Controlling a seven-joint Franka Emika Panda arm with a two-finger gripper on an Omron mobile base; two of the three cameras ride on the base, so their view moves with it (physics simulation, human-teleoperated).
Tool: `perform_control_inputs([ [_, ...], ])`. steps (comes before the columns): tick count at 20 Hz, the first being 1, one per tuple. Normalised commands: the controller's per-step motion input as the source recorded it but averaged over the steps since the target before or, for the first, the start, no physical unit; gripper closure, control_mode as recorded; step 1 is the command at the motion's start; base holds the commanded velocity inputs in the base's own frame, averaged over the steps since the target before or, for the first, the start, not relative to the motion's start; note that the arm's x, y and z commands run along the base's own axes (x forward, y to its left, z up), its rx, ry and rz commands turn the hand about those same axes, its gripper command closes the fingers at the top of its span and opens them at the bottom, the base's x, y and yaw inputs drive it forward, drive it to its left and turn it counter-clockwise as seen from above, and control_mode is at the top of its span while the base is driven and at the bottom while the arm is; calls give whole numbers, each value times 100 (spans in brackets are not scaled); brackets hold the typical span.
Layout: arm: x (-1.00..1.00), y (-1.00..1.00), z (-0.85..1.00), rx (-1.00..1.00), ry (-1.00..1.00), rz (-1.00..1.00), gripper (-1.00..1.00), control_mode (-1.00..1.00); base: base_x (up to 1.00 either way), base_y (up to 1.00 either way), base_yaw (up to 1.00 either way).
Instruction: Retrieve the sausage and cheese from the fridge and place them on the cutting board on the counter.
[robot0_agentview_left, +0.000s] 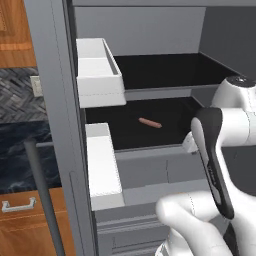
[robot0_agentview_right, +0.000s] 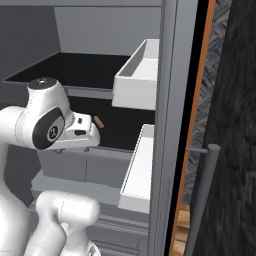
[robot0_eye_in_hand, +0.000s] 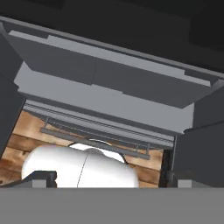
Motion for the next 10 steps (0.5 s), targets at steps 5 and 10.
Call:
perform_control_inputs([
  [5, 47, -3, -28, 5, 5, 1, -100, -100, 0, 0, 0],
  [10, 72, 0, -22, 5, 4, 6, -100, -100, 0, 0, 0],
])
